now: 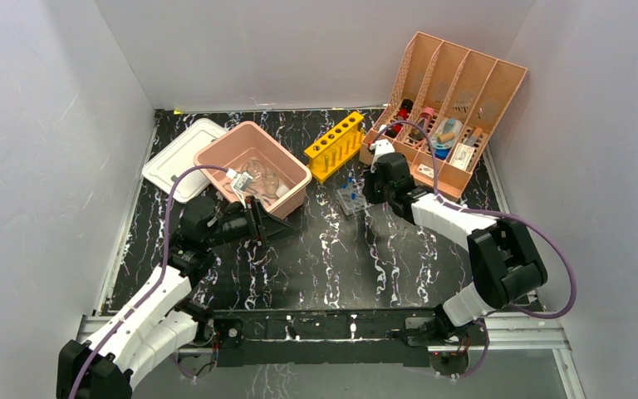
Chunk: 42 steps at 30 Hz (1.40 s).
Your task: Organize the chemistry lab equipment
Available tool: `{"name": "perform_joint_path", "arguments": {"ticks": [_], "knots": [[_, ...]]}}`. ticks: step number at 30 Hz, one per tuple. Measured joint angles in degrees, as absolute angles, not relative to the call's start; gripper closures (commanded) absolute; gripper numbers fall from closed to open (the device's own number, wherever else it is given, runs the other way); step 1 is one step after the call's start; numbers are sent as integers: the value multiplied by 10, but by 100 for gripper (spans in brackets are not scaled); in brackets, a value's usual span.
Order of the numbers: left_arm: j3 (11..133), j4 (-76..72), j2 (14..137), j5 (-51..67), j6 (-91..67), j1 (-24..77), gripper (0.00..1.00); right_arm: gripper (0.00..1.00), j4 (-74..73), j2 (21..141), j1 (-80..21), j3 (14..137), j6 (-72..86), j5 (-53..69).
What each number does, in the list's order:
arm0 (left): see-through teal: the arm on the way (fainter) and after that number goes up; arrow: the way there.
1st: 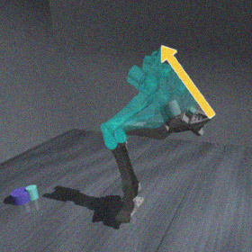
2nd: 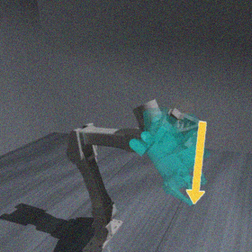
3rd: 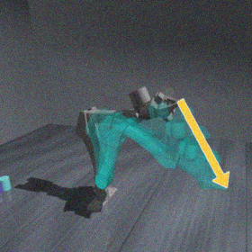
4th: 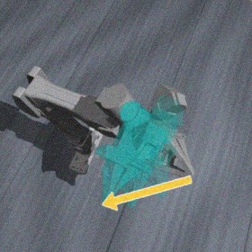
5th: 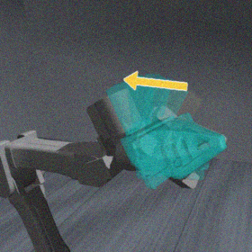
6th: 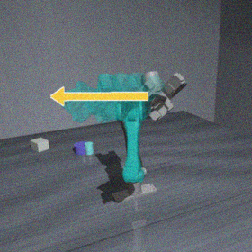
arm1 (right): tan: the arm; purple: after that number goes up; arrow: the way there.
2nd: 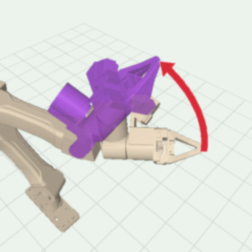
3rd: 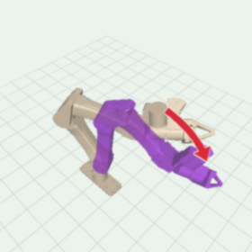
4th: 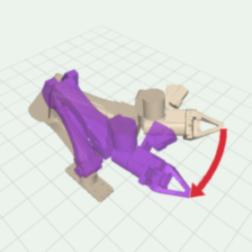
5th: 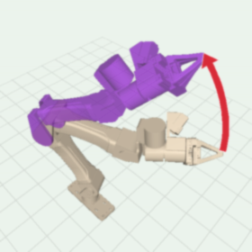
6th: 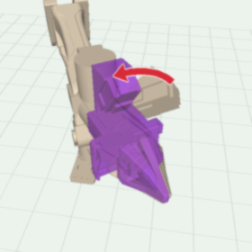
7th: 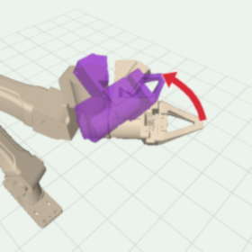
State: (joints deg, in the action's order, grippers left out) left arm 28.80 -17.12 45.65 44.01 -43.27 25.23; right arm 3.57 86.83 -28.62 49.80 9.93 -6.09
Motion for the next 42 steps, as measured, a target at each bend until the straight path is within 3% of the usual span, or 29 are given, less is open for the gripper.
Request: {"name": "perform_joint_path", "arguments": {"ticks": [22, 30, 42], "knots": [[285, -171, 456, 439, -430, 252, 46, 78, 93, 886, -336, 463, 58, -128], [285, -171, 457, 439, -430, 252, 46, 45, 94, 888, -338, 463, 55, -134], [285, -171, 457, 440, -428, 252, 46, 41, 78, 880, -343, 470, 46, -147]]}}
